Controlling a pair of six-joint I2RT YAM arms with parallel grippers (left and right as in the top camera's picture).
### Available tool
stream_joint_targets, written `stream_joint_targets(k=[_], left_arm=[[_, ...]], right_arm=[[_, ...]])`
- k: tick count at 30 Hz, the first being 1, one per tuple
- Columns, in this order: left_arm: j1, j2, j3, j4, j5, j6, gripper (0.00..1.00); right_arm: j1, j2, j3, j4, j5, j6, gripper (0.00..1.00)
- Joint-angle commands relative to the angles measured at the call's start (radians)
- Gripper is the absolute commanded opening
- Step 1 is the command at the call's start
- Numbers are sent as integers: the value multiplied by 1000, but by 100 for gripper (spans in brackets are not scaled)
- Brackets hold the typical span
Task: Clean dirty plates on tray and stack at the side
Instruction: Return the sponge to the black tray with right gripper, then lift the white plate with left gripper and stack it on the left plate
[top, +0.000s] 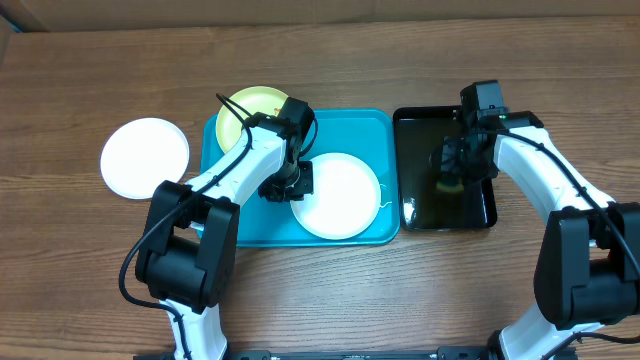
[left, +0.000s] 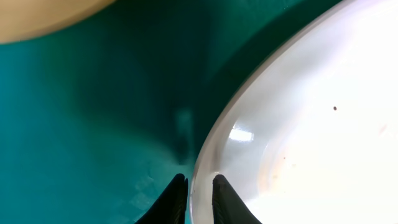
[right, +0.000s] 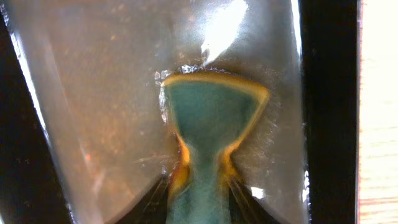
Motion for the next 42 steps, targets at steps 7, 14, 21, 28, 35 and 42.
stream_joint_targets(k=[7,14,21,28,35,42], left_arm=[[-15,-15,-16,3,7,-11,15],[-20,-15,-24,11,7,-11,15],[-20,-15,-24,19,3,-11,15],[-20,-15,-43,47,14,-30,4],[10,-25,67,-31,56,-26,4],[22,-55,240,-166,41,11,4]], right_arm=[[3,-19,-9,13,34,-4,94],[3,-19,-9,-2,11,-4,100],[3,-19,-9,2,11,-4,100],[3,-19,-9,2,11,-4,100],[3,-19,-9,2,11,-4,100],[3,-19,-9,2,11,-4,100]])
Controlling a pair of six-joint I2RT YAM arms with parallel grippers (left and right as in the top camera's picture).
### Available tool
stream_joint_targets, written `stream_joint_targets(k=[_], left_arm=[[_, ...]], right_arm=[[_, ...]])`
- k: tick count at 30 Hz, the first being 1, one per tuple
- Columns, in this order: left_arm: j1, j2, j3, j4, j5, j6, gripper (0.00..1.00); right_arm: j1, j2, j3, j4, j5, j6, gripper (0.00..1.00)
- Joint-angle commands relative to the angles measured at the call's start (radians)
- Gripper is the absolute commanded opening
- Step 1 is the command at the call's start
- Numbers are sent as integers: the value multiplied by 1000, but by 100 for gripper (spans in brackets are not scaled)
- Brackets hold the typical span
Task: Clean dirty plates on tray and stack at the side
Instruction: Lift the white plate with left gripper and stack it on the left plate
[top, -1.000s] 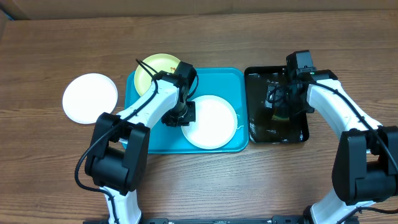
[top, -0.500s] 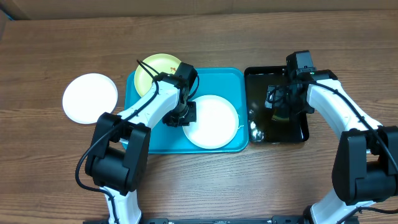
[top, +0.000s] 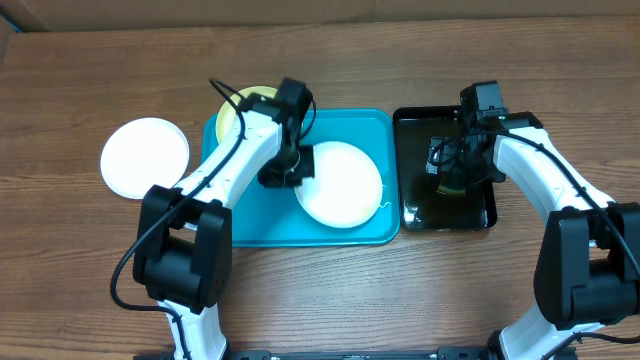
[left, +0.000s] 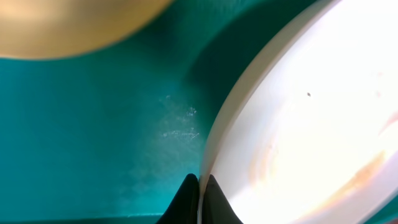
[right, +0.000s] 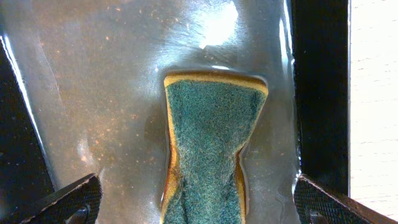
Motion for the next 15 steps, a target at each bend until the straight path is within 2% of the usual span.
stream_joint_targets(k=[1,9,15], left_arm=[[5,-53,86,-23,-3,24,4],[3,-80,201,-43,10,31,4],[-22,-80,211,20,-5,31,4]], right_arm=[[3,-19,-8,6,-5,0,100],[3,-19,-8,6,-5,0,100],[3,-19,-8,6,-5,0,100]])
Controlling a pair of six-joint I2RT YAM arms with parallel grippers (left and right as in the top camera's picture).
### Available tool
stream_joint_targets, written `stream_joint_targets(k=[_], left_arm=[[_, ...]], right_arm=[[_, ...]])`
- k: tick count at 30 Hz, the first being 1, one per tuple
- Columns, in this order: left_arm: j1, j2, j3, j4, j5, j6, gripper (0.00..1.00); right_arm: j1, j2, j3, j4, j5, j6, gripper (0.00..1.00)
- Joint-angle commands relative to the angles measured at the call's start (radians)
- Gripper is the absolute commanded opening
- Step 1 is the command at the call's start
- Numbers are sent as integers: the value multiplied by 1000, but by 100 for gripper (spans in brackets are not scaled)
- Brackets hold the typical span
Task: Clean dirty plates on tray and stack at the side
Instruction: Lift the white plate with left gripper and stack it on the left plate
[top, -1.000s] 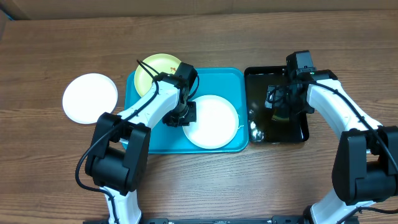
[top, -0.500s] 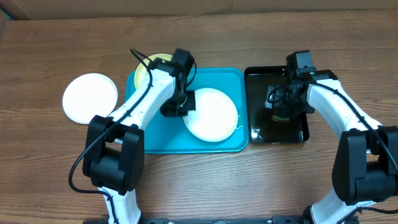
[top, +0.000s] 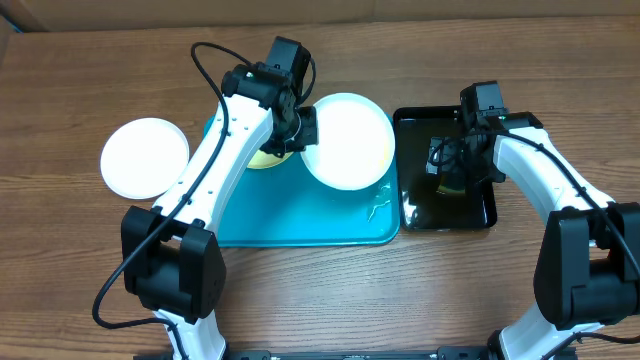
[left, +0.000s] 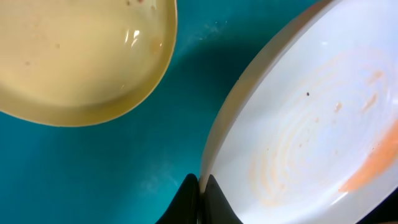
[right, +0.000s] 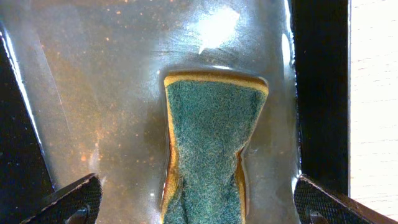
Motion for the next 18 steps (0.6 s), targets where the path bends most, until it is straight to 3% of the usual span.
stream_joint_targets(k=[1,13,18], left_arm=[[-24,-28,24,34,-10,12,4],[-123,-27,24,236,-260,-11,4],[-148,-26,24,306,-288,-11,4]], right_arm=[[3,-19,-8,6,-5,0,100],[3,-19,-8,6,-5,0,100],[3,-19,-8,6,-5,0,100]])
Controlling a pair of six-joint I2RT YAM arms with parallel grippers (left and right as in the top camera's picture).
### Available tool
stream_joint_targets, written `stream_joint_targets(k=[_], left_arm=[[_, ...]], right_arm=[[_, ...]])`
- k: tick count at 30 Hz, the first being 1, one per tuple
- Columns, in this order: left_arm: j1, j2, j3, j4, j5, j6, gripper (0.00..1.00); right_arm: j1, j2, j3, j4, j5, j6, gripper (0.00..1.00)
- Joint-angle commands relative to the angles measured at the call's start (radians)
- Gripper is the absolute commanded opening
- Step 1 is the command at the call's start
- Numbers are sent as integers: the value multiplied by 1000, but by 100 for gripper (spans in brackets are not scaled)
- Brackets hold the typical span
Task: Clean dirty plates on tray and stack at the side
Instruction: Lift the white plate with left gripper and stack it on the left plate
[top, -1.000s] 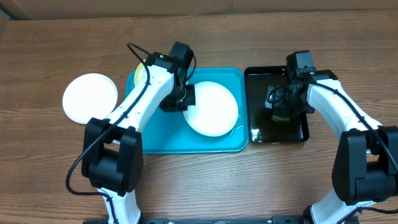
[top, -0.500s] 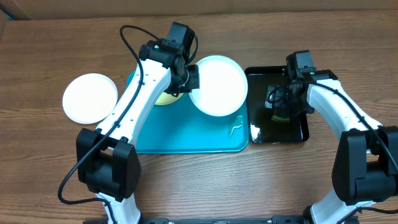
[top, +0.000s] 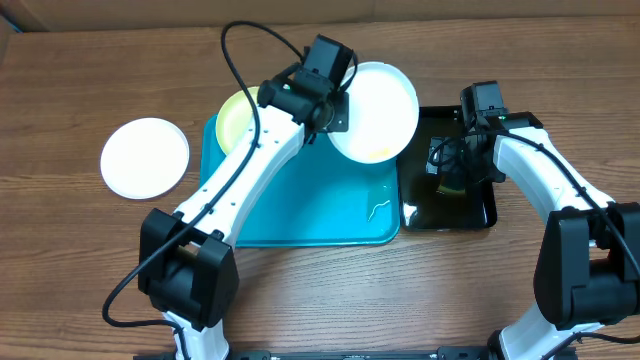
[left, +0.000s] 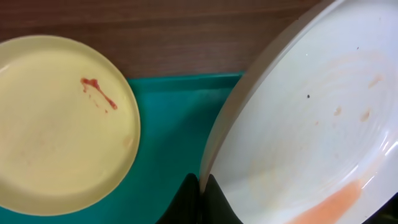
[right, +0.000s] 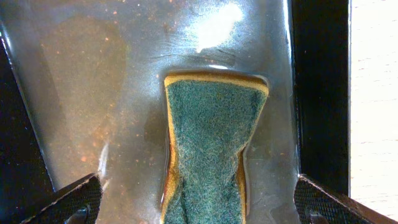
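Note:
My left gripper (top: 333, 113) is shut on the rim of a white plate (top: 376, 98) smeared with orange (left: 311, 130), held tilted in the air over the teal tray's (top: 300, 215) far right corner. A yellow plate (top: 237, 118) with a red smear (left: 62, 124) lies at the tray's far left. A clean white plate (top: 145, 158) rests on the table left of the tray. My right gripper (right: 199, 199) is open, its fingertips (right: 71, 199) wide on either side of a green and yellow sponge (right: 211, 149) lying in the black basin (top: 480, 205) of water.
A small puddle (top: 378, 210) lies on the tray's right side. The wooden table (top: 80, 260) surrounds tray and basin. A black cable (top: 245, 45) loops above my left arm.
My left gripper has carried the white plate higher and to the right, from over the tray's far middle to near the basin's far left corner. The right gripper stays open over the sponge.
My left gripper was open around the rim of the white plate lying on the tray while the right squeezed the sponge in the water. Then the left shut on the rim and the right opened. Then the plate was lifted off the tray, now nearer the basin.

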Motion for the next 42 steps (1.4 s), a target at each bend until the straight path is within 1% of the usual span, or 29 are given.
stream_joint_targets(k=[1,5,10,17,22,24,28,32,36,42], left_arm=[[-18,-26,23,43,-61,-10,4],[-49,-24,23,110,-93,-9,4],[-122,-19,23,200,-206,13,4],[-237,-4,23,343,-395,125,4],[-288,33,23,422,-520,261,4],[-298,47,23,445,-576,296,4],[-305,68,23,479,-602,344,4],[-304,71,23,500,-611,347,4],[-304,71,23,536,-662,347,4],[-305,71,23,554,-660,339,4]], right_arm=[[3,-19,-8,6,-4,0,100],[3,-19,-8,6,-4,0,100],[3,-19,-8,6,-4,0,100],[3,-19,-8,6,-4,0,100],[3,-19,-8,6,-4,0,100],[3,-19,-8,6,-4,0,100],[3,-19,-8,6,-4,0,100],[3,-19,-8,6,-4,0,100],[3,-19,-8,6,-4,0,100],[3,-19,-8,6,-4,0,100]])
